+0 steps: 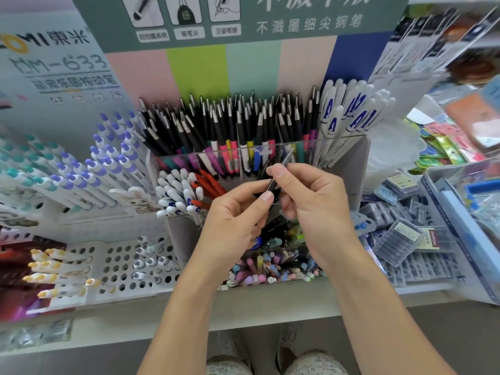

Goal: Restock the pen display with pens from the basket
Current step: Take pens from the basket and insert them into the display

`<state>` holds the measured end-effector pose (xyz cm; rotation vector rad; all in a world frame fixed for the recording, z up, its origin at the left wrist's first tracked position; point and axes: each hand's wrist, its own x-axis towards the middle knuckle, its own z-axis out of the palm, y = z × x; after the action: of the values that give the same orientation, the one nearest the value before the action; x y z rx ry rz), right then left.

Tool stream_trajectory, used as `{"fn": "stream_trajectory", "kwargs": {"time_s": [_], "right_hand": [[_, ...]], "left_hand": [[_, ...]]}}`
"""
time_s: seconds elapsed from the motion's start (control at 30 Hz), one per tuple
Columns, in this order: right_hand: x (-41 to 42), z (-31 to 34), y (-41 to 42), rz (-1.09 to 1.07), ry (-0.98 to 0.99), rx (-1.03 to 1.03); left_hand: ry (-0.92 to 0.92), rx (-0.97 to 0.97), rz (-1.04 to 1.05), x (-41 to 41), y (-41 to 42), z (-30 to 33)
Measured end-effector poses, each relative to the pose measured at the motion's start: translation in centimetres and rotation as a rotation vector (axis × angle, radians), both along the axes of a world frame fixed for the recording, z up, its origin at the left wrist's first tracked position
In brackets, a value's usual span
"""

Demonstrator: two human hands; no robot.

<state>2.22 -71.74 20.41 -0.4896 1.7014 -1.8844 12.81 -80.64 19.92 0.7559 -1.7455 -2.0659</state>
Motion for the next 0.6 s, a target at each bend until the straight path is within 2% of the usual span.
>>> {"fn": "stream_trajectory", "kwargs": {"time_s": [0.1,0.2,0.3,0.5,0.6], "right_hand": [[-0.8,-0.6,0.4,-0.039,-0.034,-0.029],[-2.2,-0.4,1.0,-0.217,0.028,-0.115],[-2.5,-0.2,1.2,-0.292,0.21,-0.085],[-0.6,-2.5,-0.3,-0.141,0.819,0.18],[-0.7,-3.8,-1.1,-0.136,0.937,0.224]], "left_hand": [[-0.059,-0.172,0.077,-0.1,-0.1,-0.4],[-0.107,-0.105,0.256,-0.3,0.0,-0.7],[-0.143,-0.12,0.368,-0.6,0.1,-0.9],[-0.216,-0.18,0.411,-1.1,0.4,-1.2],[-0.218,-0.169,0.429,-1.1,0.6,-1.1]]}}
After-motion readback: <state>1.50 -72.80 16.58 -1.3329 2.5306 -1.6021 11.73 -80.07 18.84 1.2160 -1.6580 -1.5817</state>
